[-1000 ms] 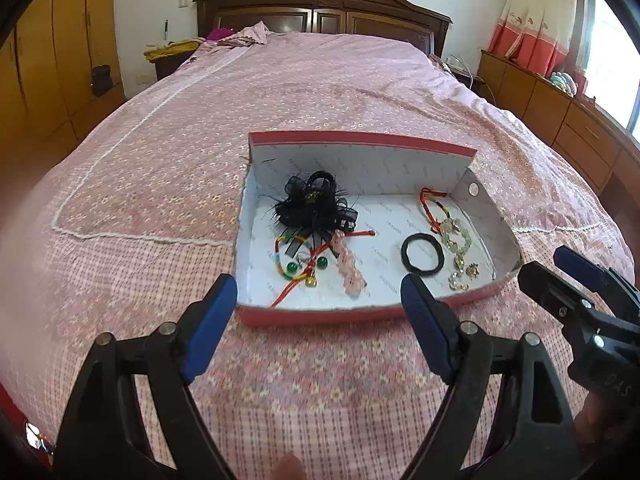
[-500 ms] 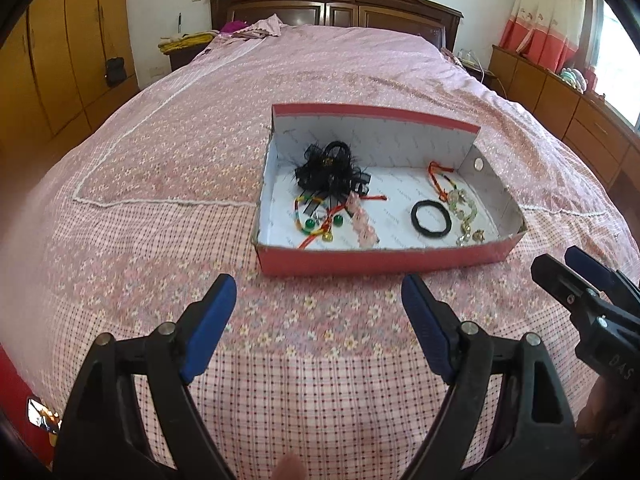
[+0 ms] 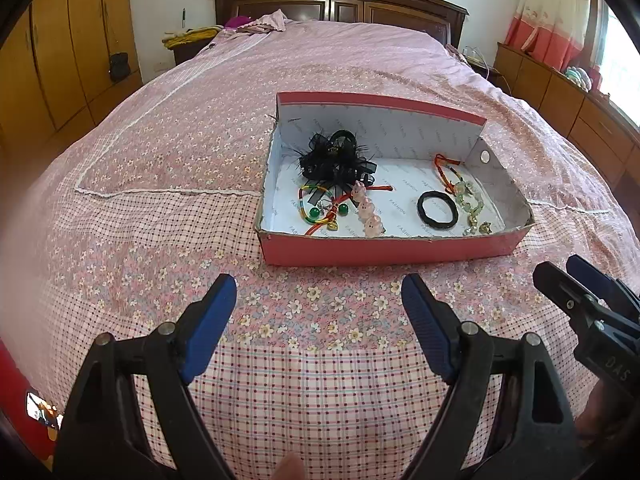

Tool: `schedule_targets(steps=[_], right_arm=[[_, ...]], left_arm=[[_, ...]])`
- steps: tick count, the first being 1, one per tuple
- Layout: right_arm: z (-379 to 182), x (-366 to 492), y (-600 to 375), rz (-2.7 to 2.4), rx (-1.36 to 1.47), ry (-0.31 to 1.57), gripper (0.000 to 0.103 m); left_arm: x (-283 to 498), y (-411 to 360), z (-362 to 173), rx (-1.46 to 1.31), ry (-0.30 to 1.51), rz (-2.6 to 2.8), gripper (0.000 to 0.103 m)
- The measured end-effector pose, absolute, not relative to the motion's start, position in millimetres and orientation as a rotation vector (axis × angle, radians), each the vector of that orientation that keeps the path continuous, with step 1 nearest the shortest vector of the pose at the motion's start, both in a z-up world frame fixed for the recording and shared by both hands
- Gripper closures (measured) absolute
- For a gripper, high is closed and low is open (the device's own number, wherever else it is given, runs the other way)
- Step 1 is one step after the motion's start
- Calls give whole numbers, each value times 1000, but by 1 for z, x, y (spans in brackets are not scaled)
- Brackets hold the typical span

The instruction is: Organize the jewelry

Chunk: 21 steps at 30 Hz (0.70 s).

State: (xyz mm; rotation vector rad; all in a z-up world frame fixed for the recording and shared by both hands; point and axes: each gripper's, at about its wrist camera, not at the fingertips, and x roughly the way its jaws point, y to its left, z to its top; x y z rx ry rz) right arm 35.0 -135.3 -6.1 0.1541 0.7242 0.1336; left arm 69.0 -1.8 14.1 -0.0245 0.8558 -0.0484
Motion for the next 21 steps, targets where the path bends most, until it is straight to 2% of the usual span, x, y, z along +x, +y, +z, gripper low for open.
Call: schedule_targets(steps=[21], right_arm=[[-6,34,-135,134,156,724,24]], left_arm=[[68,0,12,-28,858,-47,25]])
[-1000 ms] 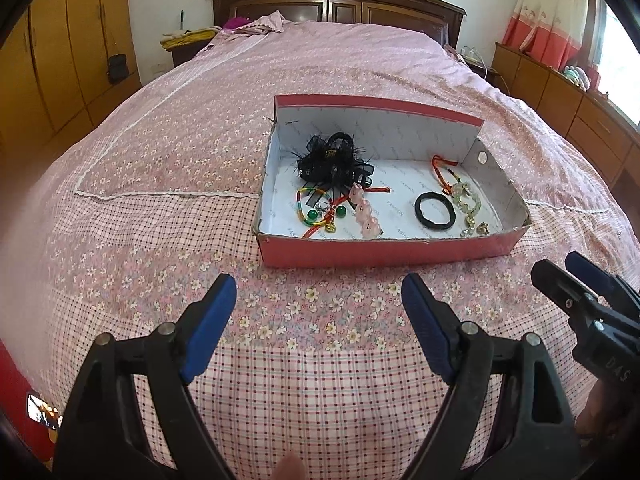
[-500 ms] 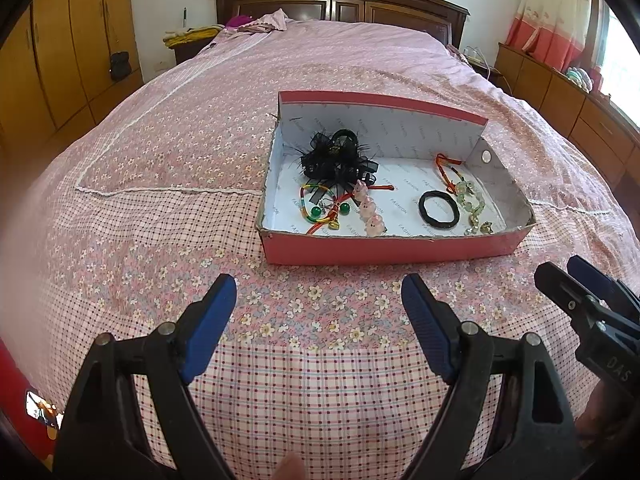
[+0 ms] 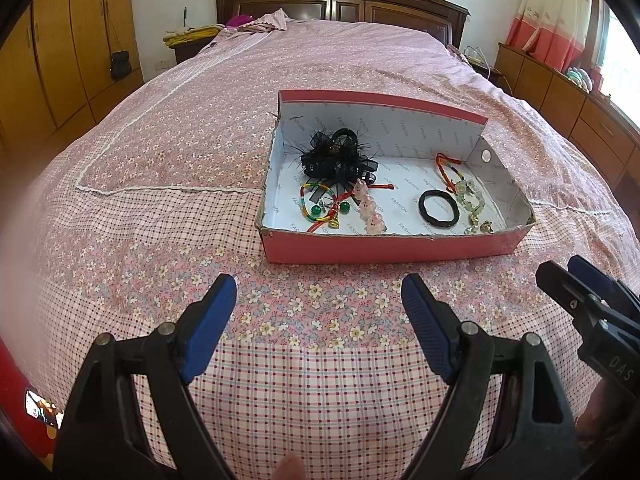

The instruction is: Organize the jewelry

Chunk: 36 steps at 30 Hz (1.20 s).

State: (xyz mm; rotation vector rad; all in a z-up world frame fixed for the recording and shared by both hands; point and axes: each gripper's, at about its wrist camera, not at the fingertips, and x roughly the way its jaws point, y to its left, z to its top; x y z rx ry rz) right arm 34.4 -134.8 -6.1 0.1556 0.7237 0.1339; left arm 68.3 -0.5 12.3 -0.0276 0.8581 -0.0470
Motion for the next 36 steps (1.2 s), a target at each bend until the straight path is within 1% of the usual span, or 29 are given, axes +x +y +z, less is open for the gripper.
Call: schedule_targets(steps=[36], right_arm=[[-6,34,-134,135,157,723,24]], left_arm=[[68,3,14,-45,858,-42,26]])
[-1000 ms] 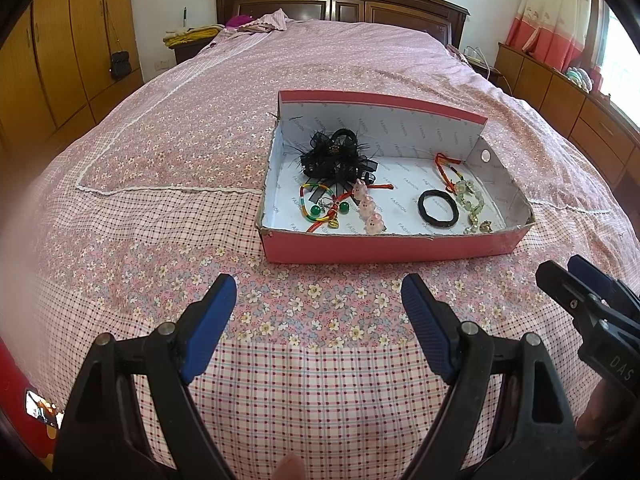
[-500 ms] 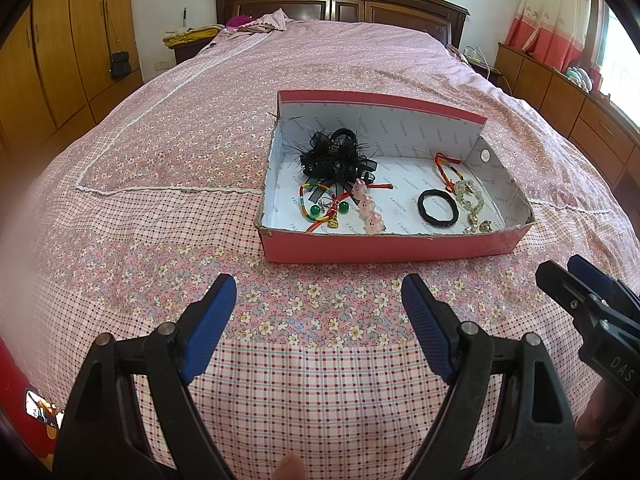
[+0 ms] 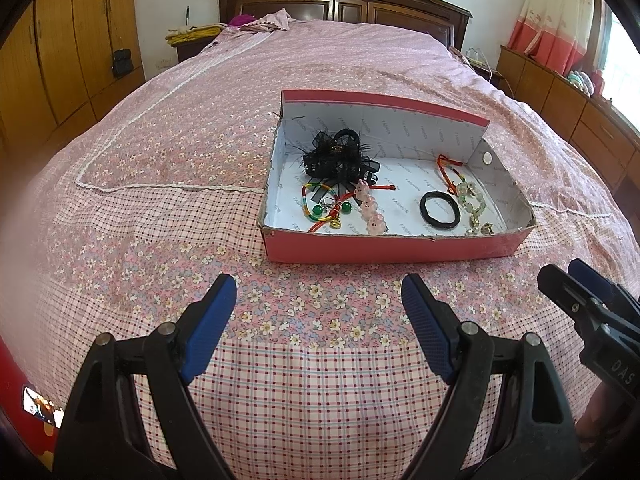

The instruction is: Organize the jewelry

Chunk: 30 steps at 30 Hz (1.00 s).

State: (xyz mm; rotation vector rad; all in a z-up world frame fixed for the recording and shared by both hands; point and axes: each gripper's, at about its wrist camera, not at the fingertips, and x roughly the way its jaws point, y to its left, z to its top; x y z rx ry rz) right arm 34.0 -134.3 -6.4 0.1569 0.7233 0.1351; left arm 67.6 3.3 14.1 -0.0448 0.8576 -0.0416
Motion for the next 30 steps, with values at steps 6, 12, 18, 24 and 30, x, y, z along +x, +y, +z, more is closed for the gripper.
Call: schedule_targets(steps=[6,12,18,24,30], right_arm=[[-7,34,-132,136,157,724,24],[-6,34,-132,136,158,724,24],[-6,34,-132,136,158,724,25],[-6,34,-132,136,158,723,24],[-7,34,-132,137,159,724,24]], left_arm=[[68,3,15,-48,859,-51,26],[68,1,15,-43,860,-57,26],[68,0,15,-46,861,-57,26],[68,0,14,-45,864,-59,26],[69,-1,12,-43,869,-59,26]])
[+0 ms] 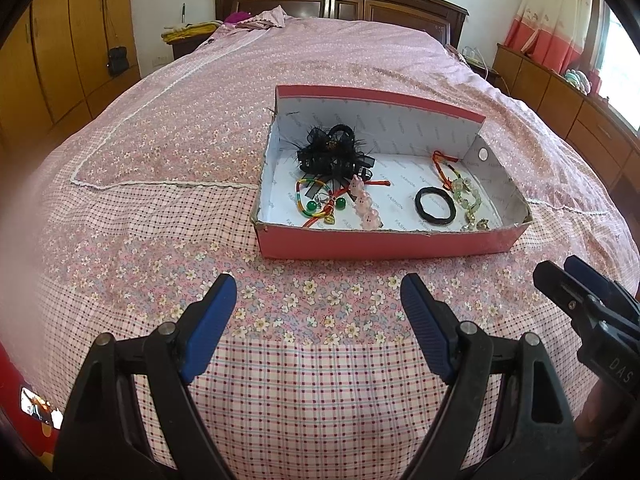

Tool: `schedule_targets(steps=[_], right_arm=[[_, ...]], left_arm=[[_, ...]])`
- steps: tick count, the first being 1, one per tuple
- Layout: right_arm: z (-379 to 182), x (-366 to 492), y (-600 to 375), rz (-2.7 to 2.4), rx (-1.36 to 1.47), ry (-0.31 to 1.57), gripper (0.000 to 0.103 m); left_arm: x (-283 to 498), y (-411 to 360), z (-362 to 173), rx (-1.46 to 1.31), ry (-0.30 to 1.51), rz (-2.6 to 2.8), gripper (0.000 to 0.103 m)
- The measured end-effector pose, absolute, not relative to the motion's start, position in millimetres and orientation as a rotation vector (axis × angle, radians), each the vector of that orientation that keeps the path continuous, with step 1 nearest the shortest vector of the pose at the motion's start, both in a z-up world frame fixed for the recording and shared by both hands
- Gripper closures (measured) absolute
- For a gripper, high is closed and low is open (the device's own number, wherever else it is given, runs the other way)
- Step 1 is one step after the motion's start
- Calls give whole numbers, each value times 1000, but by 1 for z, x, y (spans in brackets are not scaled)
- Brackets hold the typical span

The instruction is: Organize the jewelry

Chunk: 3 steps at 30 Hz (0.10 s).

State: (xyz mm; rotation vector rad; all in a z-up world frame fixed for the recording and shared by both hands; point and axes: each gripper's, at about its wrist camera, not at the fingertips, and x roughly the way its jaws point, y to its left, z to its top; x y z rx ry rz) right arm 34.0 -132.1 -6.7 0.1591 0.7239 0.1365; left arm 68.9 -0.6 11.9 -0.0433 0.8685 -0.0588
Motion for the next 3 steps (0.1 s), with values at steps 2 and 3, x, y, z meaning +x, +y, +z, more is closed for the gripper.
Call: schedule_targets(steps=[2,3], right_arm=[[-7,34,-132,137,159,724,24],[-7,34,-132,137,159,724,24]], left_arm=[[69,-1,11,-40,871,-61,26],[70,-2,10,-36,873,-63,26]])
